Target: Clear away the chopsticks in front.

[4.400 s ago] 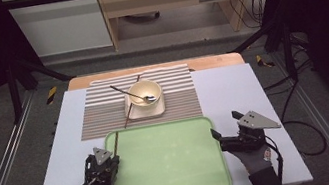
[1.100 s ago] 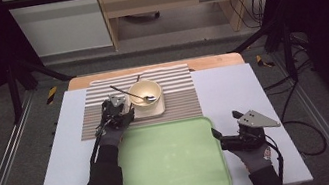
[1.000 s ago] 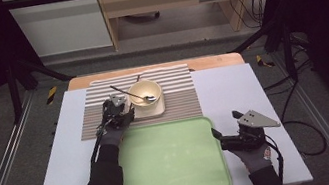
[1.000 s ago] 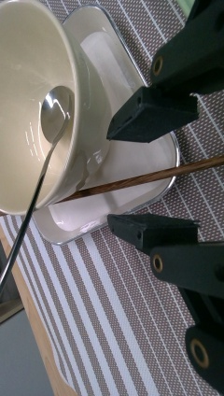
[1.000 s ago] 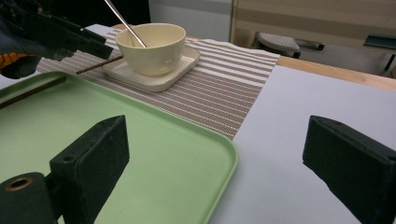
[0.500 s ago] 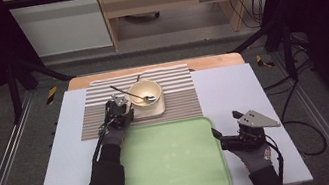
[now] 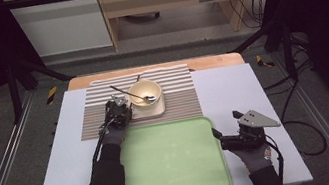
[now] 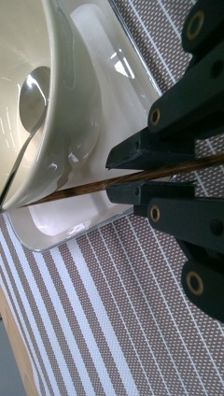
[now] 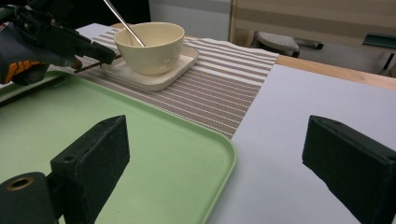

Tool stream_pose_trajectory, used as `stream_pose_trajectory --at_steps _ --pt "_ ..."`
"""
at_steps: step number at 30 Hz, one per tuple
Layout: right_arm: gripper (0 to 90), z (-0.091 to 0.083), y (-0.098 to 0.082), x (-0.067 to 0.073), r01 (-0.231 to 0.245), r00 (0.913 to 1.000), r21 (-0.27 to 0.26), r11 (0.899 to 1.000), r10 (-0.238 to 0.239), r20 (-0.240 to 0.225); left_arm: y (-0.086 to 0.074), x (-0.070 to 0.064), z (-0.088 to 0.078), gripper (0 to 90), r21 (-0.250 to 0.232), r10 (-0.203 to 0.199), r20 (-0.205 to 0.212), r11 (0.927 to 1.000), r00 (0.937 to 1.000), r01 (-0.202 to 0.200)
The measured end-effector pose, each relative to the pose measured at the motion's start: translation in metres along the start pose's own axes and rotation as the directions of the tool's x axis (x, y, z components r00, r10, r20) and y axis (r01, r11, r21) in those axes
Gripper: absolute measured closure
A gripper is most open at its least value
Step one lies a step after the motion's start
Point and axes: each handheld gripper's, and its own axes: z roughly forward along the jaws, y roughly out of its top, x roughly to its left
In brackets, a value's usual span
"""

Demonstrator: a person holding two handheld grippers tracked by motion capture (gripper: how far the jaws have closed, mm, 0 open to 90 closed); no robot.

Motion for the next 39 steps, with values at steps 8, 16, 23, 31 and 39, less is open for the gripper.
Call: stream_pose_trajectory --at_steps 8,16,23,31,39 --pt "7.7 0.0 0.0 0.0 -0.002 1.0 -0.001 1.0 0.002 0.0 0.0 0.0 0.0 83.1 0.002 -0.011 -0.01 0.9999 0.9999 0.011" --pt "7.7 0.0 0.0 0.0 -0.002 1.0 0.0 1.0 0.002 0.002 0.0 -0.001 -0.001 84.5 0.003 -0.02 -0.029 0.9998 0.9994 0.02" --pt "7.7 0.0 0.0 0.0 -0.001 1.0 0.0 1.0 0.001 0.002 0.0 -0.001 -0.003 85.1 0.003 -0.018 -0.042 0.9998 0.999 0.018" --pt "7.8 0.0 0.0 0.0 0.0 1.0 0.002 1.0 0.0 0.002 -0.002 0.003 -0.012 85.2 -0.02 -0.028 -0.046 0.9994 0.9986 0.027" --pt "7.8 0.001 0.0 0.001 0.001 1.0 0.005 1.0 -0.001 0.003 -0.005 0.011 -0.029 85.2 -0.046 -0.032 -0.058 0.9985 0.9978 0.03"
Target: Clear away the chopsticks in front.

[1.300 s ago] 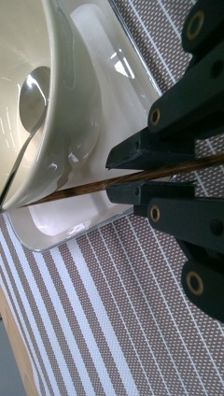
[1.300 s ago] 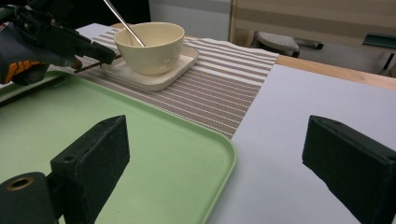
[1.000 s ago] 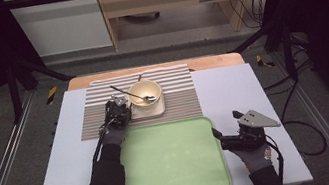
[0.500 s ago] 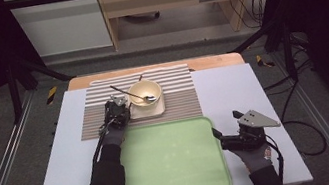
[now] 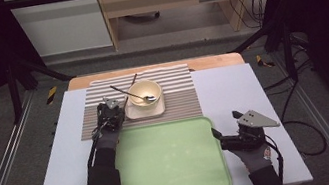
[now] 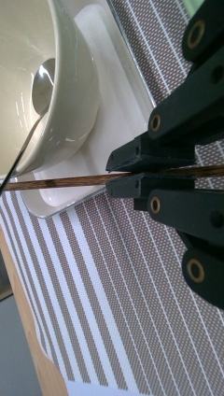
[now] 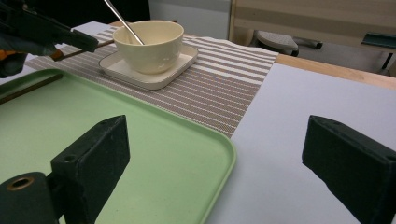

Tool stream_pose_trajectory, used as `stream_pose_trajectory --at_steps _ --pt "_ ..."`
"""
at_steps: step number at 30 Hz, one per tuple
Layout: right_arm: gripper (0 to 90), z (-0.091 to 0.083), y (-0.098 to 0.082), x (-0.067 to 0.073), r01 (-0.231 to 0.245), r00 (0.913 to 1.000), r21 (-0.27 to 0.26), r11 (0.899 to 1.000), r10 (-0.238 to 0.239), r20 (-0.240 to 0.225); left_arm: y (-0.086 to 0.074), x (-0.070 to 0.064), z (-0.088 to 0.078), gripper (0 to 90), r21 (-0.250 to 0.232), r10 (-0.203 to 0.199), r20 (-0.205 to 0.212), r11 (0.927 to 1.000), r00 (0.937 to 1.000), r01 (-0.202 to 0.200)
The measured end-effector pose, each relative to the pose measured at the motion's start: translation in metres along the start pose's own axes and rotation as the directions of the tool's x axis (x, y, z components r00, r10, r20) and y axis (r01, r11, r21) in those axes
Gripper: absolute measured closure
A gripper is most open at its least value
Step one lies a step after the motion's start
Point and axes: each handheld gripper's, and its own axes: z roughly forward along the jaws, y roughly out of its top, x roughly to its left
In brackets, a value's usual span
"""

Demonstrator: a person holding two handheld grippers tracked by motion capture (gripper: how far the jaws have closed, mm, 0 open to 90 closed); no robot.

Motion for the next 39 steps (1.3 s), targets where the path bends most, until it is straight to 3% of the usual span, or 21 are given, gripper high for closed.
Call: stream_pose_trajectory --at_steps 22,29,31,39 --pt "7.8 -0.001 0.0 0.001 0.007 1.0 -0.002 1.0 -0.007 0.002 -0.03 0.015 -0.037 85.1 -0.021 -0.03 -0.034 0.9994 0.999 0.029" --pt "7.8 -0.001 0.0 0.002 0.005 1.0 -0.003 1.0 -0.005 -0.002 -0.041 0.013 -0.052 85.1 -0.008 -0.017 -0.081 0.9998 0.9966 0.017" --pt "7.8 -0.001 0.0 0.003 0.006 1.0 -0.002 1.0 -0.006 -0.001 -0.045 0.014 -0.059 85.1 -0.023 -0.043 -0.075 0.9989 0.9962 0.042" --pt "7.8 -0.002 0.001 0.003 0.003 1.0 -0.007 1.0 -0.003 -0.004 -0.057 0.013 -0.083 85.1 -0.062 -0.081 -0.091 0.9952 0.9925 0.076"
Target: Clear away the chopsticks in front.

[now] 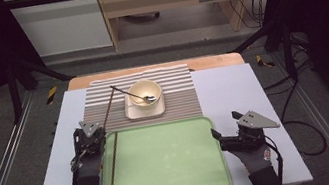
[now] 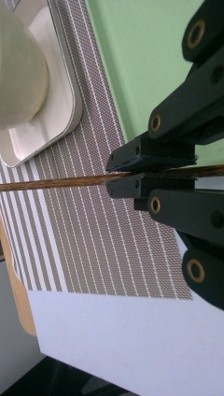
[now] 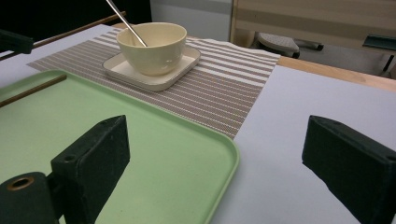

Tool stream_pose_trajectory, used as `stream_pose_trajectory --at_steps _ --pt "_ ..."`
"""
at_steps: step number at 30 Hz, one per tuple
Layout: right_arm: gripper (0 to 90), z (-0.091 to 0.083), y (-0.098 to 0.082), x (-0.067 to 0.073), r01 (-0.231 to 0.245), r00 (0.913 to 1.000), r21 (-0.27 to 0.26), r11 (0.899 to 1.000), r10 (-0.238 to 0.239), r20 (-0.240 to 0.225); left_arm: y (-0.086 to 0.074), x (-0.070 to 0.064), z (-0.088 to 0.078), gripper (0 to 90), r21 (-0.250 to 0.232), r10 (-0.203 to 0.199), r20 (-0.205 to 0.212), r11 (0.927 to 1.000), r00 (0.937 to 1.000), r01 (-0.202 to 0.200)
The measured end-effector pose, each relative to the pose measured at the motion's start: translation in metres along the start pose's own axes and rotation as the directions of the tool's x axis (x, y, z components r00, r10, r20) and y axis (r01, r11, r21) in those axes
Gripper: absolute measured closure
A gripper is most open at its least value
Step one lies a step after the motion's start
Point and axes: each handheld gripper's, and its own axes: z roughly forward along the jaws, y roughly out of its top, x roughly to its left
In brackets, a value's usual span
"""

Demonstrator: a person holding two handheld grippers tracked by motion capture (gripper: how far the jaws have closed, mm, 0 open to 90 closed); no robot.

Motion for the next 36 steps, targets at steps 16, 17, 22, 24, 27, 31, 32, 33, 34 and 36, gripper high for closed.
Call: stream_pose_trajectory --at_steps 16,17,22,24,27,31,32,33,34,36 --pt "7.8 0.0 0.0 0.001 0.001 1.0 -0.001 1.0 -0.001 -0.002 -0.035 -0.016 -0.049 85.1 -0.025 -0.074 -0.044 0.997 0.9963 0.073" --pt "7.8 0.0 0.0 0.001 0.001 1.0 -0.001 1.0 -0.001 -0.002 -0.037 -0.018 -0.052 85.0 -0.028 -0.08 -0.035 0.9964 0.9962 0.079" --pt "7.8 0.0 0.001 0.001 0.0 1.0 -0.004 1.0 0.0 -0.003 -0.046 -0.029 -0.067 85.0 -0.051 -0.087 -0.007 0.9949 0.9961 0.087" --pt "7.7 0.0 0.001 0.001 0.001 1.0 -0.004 1.0 -0.001 -0.003 -0.049 -0.033 -0.072 85.0 -0.066 -0.092 0.011 0.9935 0.9957 0.093" --pt "7.7 -0.001 0.001 0.0 -0.001 1.0 -0.005 1.0 0.001 -0.002 -0.053 -0.041 -0.079 85.0 -0.081 -0.093 0.038 0.9921 0.995 0.096" --pt "7.7 -0.001 0.001 0.001 0.001 1.0 -0.004 1.0 -0.001 -0.002 -0.059 -0.052 -0.085 85.0 -0.083 -0.085 0.062 0.9924 0.9945 0.09" --pt "7.7 -0.001 0.001 0.001 0.002 1.0 -0.004 1.0 -0.002 -0.002 -0.061 -0.056 -0.087 85.0 -0.083 -0.08 0.065 0.9929 0.9947 0.085" --pt "7.7 -0.001 0.001 0.001 0.003 1.0 -0.004 1.0 -0.003 -0.003 -0.062 -0.058 -0.089 85.0 -0.082 -0.075 0.068 0.9933 0.9949 0.081" --pt "7.7 -0.001 0.001 0.001 0.003 1.0 -0.004 1.0 -0.003 -0.003 -0.062 -0.058 -0.089 85.0 -0.082 -0.075 0.068 0.9933 0.9949 0.081" --pt "7.7 -0.001 0.001 0.0 0.001 1.0 -0.004 1.0 -0.001 -0.002 -0.068 -0.065 -0.095 85.0 -0.083 -0.068 0.072 0.9938 0.9951 0.074"
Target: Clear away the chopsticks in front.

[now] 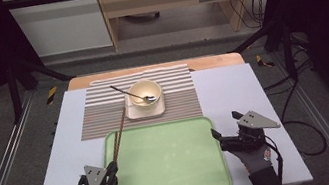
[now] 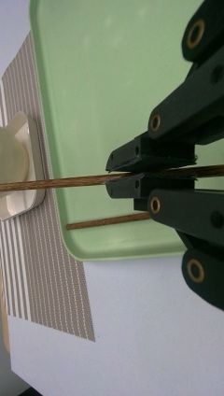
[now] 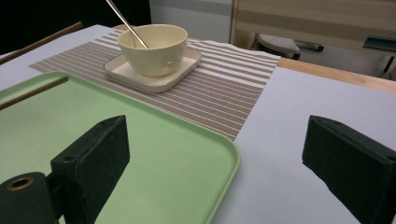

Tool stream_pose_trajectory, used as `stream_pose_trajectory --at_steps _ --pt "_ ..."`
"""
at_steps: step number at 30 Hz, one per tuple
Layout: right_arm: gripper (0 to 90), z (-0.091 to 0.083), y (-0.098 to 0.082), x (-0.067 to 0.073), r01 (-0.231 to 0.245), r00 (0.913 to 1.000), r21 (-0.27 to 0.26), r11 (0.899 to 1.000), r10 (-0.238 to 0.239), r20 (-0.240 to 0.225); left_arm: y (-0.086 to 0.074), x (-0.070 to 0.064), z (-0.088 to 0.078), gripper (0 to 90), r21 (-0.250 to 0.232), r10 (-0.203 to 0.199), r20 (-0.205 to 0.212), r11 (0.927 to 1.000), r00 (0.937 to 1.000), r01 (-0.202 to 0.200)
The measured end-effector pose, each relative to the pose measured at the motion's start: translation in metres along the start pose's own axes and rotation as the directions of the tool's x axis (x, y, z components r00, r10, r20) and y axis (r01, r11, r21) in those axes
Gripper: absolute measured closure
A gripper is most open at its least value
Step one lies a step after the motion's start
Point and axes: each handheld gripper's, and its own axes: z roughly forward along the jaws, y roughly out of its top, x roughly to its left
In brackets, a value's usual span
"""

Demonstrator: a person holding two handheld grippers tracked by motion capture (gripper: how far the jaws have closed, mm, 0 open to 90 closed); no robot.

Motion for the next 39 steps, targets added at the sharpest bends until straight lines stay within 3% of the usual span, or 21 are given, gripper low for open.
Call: stream_pose_trajectory --at_steps 16,26,33,39 --pt "7.7 0.0 0.0 0.001 0.002 1.0 0.0 1.0 -0.002 -0.002 -0.025 -0.014 -0.002 85.0 0.083 0.028 -0.006 0.9962 0.9996 -0.028" --pt "7.7 0.001 0.0 0.001 0.005 1.0 0.002 1.0 -0.005 -0.002 -0.032 -0.014 -0.002 84.9 0.116 0.04 -0.013 0.9925 0.9991 -0.039" --pt "7.7 0.001 0.0 0.002 0.006 1.0 0.003 1.0 -0.006 -0.001 -0.034 -0.014 0.001 84.8 0.166 0.054 -0.002 0.9846 0.9985 -0.053" --pt "7.7 0.001 0.0 0.002 0.006 1.0 0.005 1.0 -0.006 -0.001 -0.035 -0.015 0.003 84.5 0.181 0.064 0.0 0.9815 0.9979 -0.063"
